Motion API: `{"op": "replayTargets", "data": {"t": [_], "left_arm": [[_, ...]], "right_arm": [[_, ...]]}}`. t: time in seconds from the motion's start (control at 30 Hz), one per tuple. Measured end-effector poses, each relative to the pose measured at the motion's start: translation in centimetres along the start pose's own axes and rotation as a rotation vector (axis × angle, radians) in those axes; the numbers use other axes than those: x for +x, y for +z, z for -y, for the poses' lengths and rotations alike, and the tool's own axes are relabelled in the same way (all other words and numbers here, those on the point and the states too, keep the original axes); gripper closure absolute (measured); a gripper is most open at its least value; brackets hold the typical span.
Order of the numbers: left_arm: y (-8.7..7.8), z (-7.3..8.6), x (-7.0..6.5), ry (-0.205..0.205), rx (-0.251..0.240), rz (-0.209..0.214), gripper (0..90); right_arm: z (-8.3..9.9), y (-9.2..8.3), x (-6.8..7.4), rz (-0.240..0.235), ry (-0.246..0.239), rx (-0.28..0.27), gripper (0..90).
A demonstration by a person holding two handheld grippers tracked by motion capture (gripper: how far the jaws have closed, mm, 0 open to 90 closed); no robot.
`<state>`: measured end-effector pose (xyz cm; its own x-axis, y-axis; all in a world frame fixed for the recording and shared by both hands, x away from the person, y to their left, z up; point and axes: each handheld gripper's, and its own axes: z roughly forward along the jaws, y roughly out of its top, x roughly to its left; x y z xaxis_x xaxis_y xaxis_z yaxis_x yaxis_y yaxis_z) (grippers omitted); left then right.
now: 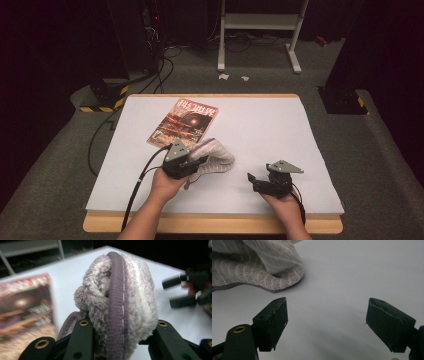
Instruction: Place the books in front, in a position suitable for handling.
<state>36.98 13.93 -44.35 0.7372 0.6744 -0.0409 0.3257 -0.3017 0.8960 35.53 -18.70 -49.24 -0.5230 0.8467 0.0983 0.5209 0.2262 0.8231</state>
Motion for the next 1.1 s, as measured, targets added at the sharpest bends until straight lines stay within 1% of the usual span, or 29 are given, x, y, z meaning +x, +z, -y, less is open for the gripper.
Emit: {"op": "replayTargets", "data": {"t": [0.03,0.07,0.1,0.13,0.2,0.23,0.27,0.3,0.33,0.37,0.4,0.43,0.47,0.5,0.53,0.57,0.6,0.63,0.67,0.7,0.73,0.77,0.8,0.87,0.9,0.93,1.03,1.07,1.1], "left_arm": [[0.6,0.4,-0.2,-0.001,0.021,0.011,66.6],[1.2,0.8,-0.4,-0.011,0.041,0.028,66.4],[1.2,0.8,-0.4,-0.011,0.041,0.028,66.3],[2.4,1.8,-0.7,-0.023,0.090,0.062,66.2],[3.2,2.6,-1.1,-0.019,0.130,0.071,66.0],[3.2,2.6,-1.1,-0.019,0.130,0.071,65.8],[3.7,3.2,-1.3,-0.016,0.160,0.074,65.8],[3.9,3.5,-1.4,-0.011,0.169,0.072,65.5],[4.0,3.9,-1.4,-0.021,0.167,0.076,64.7],[4.0,4.0,-1.4,-0.031,0.158,0.078,63.7],[4.0,4.0,-1.4,-0.031,0.158,0.078,61.4],[3.7,3.9,-1.4,-0.031,0.148,0.080,56.5],[3.4,3.8,-1.4,-0.023,0.141,0.084,51.5],[3.1,3.8,-1.5,-0.010,0.135,0.079,46.4],[3.1,3.8,-1.5,-0.010,0.135,0.079,42.3],[2.6,3.7,-1.5,-0.003,0.130,0.072,42.3],[1.6,3.7,-1.4,0.004,0.115,0.062,36.0],[1.6,3.7,-1.4,0.004,0.115,0.062,34.8],[0.3,3.9,-1.1,-0.002,0.100,0.063,33.9],[0.3,3.9,-1.1,-0.002,0.100,0.063,33.9],[-0.5,4.1,-0.9,-0.004,0.093,0.060,33.9],[-1.1,4.3,-0.7,-0.008,0.084,0.060,33.8],[-1.7,4.7,-0.5,-0.022,0.071,0.053,34.8],[-1.9,5.2,-0.1,-0.040,0.067,0.032,36.8],[-1.9,5.2,-0.1,-0.040,0.067,0.032,36.8],[-1.8,5.7,0.3,-0.047,0.062,0.034,36.7],[-1.8,6.0,0.4,-0.047,0.074,0.022,36.4],[-1.8,6.2,0.4,-0.060,0.069,0.022,36.7],[-1.8,6.3,0.5,-0.062,0.071,0.016,37.0]], "right_arm": [[0.0,0.0,0.0,-0.001,0.000,0.001,18.9],[0.0,0.0,0.1,-0.002,0.000,0.001,19.7],[0.0,0.0,0.1,-0.002,0.000,0.001,19.7],[0.0,-0.1,0.1,-0.003,-0.001,-0.007,21.5],[0.0,-0.2,0.0,-0.005,-0.001,-0.014,22.9],[0.0,-0.2,0.0,-0.005,-0.001,-0.014,22.9],[0.0,-0.2,0.0,-0.009,0.001,-0.016,23.7],[0.0,-0.2,0.0,-0.013,0.002,-0.016,24.4],[0.0,-0.2,0.1,-0.018,-0.001,-0.015,25.5],[0.0,-0.2,0.1,-0.021,0.002,-0.012,25.9],[0.0,-0.2,0.1,-0.021,0.002,-0.012,25.9],[0.0,-0.1,0.3,-0.031,-0.007,-0.011,27.1],[0.0,-0.1,0.3,-0.033,-0.009,-0.012,27.1],[-0.1,-0.2,0.4,-0.035,-0.008,-0.013,27.2],[-0.1,-0.2,0.5,-0.039,-0.005,-0.016,27.4],[-0.1,-0.2,0.5,-0.039,-0.005,-0.016,27.4],[-0.2,-0.3,0.7,-0.048,-0.005,-0.025,27.9],[-0.2,-0.3,0.7,-0.048,-0.005,-0.025,27.9],[-0.2,-0.3,0.9,-0.061,-0.005,-0.033,28.6],[-0.2,-0.3,0.9,-0.061,-0.005,-0.033,28.6],[-0.2,-0.3,1.0,-0.064,-0.006,-0.034,28.9],[-0.3,-0.2,1.4,-0.080,-0.011,-0.033,29.3],[-0.4,-0.2,1.6,-0.087,-0.010,-0.035,29.5],[-0.6,-0.1,2.1,-0.101,-0.015,-0.039,29.6],[-0.6,-0.1,2.1,-0.101,-0.015,-0.039,29.6],[-0.9,0.0,2.8,-0.111,-0.025,-0.040,29.1],[-1.4,0.2,3.7,-0.118,-0.043,-0.043,27.3],[-1.7,0.3,4.1,-0.122,-0.045,-0.046,26.7],[-1.9,0.4,4.3,-0.125,-0.050,-0.048,26.2]]}}
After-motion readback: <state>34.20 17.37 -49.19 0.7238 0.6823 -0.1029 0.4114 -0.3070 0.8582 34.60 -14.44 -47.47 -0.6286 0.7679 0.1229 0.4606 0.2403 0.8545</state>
